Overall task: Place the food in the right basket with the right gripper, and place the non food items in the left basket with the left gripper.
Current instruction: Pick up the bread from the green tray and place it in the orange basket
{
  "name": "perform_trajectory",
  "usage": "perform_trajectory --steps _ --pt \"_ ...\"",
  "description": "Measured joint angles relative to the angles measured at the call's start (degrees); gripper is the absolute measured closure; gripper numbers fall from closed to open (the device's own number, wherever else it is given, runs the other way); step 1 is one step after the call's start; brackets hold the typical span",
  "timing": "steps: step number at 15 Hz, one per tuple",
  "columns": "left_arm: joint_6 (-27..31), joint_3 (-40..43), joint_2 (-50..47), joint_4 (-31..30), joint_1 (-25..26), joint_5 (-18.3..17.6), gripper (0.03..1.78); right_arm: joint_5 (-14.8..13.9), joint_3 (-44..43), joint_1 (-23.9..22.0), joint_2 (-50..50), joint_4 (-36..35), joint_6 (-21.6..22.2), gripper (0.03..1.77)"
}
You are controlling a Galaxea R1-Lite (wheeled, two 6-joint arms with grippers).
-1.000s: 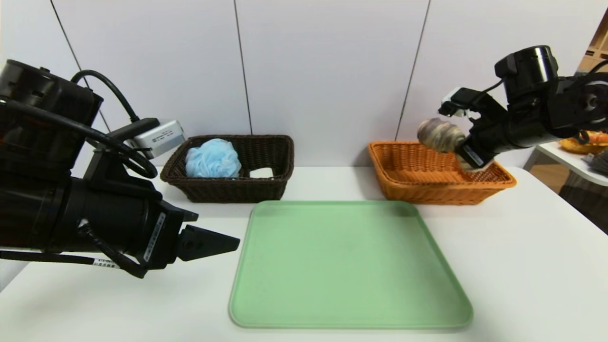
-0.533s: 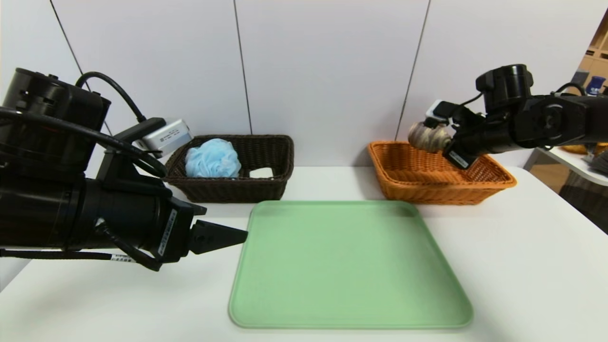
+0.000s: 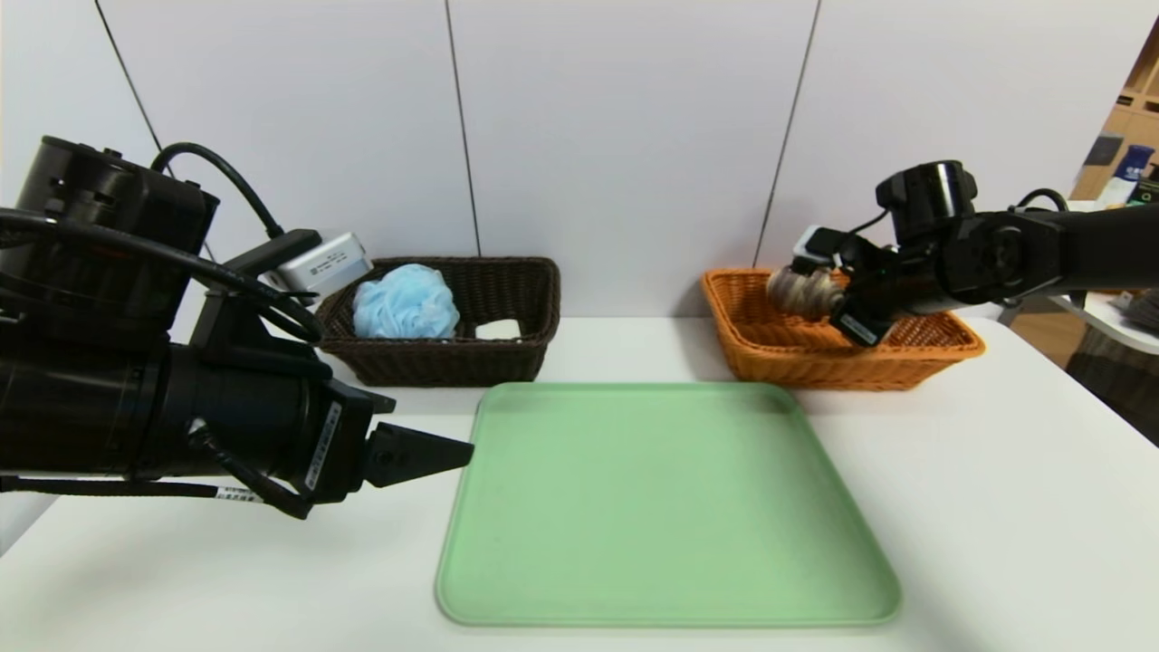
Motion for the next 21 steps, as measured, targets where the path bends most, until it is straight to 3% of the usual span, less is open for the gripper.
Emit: perform_trajectory --steps 3,8,13,21 --pt "-0.05 0.0 0.02 0.0 0.0 0.02 0.12 0.04 -0.04 -0.02 0.49 -0.33 0.38 1.0" --pt "-0.05 0.02 0.0 0.09 0.0 0.0 0.12 0.12 -2.66 -0.07 0.68 0.13 0.6 0.56" --pt "-0.06 0.09 0.0 0.11 -0.01 0.02 0.12 0.12 -4.66 -0.35 0.72 0.71 0.71 0.34" --pt "-0.13 0.0 -0.12 0.02 0.0 0.05 0.12 0.22 -4.83 -0.38 0.5 3.06 0.72 0.18"
